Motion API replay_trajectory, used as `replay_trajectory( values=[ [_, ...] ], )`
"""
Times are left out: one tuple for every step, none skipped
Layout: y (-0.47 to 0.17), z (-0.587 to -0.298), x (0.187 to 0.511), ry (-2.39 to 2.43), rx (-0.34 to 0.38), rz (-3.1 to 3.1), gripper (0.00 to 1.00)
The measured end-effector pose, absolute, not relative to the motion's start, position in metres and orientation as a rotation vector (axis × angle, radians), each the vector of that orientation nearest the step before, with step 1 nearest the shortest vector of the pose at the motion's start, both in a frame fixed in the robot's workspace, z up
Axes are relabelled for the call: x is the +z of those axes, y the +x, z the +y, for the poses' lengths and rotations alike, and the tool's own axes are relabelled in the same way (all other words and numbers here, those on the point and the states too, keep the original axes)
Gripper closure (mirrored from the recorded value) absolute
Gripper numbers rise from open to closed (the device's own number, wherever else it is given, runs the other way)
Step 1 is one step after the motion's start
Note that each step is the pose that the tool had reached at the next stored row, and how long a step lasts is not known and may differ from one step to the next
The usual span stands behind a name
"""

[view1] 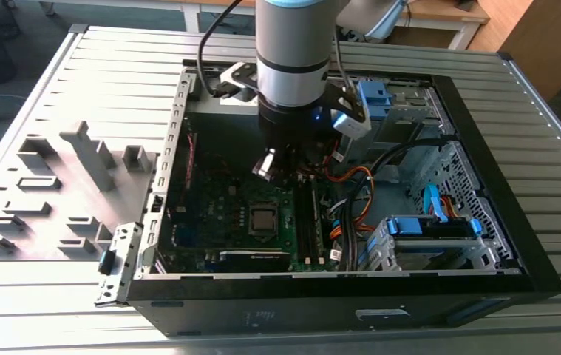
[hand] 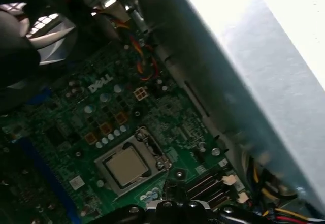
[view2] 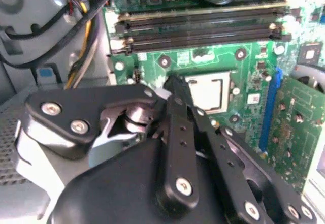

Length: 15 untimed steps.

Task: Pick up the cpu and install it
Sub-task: 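Install the first cpu locking lever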

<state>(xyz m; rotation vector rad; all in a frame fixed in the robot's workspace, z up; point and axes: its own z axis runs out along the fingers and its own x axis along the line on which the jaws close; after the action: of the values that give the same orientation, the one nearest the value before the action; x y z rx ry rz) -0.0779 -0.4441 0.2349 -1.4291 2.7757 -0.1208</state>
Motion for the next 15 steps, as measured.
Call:
replay_trajectory(
  values=[
    [-0.078,-0.446,0.235,-1.429,-0.121,2.775,0.89],
    [-0.079,-0.447,0.235,-1.429,-0.122,2.776,0.89],
    [-0.079,-0.448,0.235,-1.430,-0.123,2.777,0.89],
    [-0.079,-0.448,0.234,-1.430,-0.122,2.778,0.89],
    [-0.079,-0.448,0.234,-1.431,-0.121,2.778,0.89],
    [-0.079,-0.449,0.233,-1.432,-0.120,2.780,0.89],
    [-0.079,-0.449,0.233,-1.433,-0.118,2.782,0.89],
    [-0.079,-0.449,0.232,-1.435,-0.114,2.786,0.89],
    [-0.079,-0.450,0.232,-1.438,-0.108,2.791,0.89],
    [-0.079,-0.451,0.232,-1.441,-0.100,2.797,0.89],
    [-0.079,-0.451,0.231,-1.445,-0.093,2.803,0.89],
    [-0.079,-0.453,0.231,-1.448,-0.087,2.809,0.89],
    [-0.079,-0.454,0.230,-1.451,-0.082,2.815,0.89],
    [-0.078,-0.455,0.230,-1.454,-0.077,2.820,0.89],
    [-0.078,-0.456,0.230,-1.456,-0.073,2.825,0.89]
  ],
)
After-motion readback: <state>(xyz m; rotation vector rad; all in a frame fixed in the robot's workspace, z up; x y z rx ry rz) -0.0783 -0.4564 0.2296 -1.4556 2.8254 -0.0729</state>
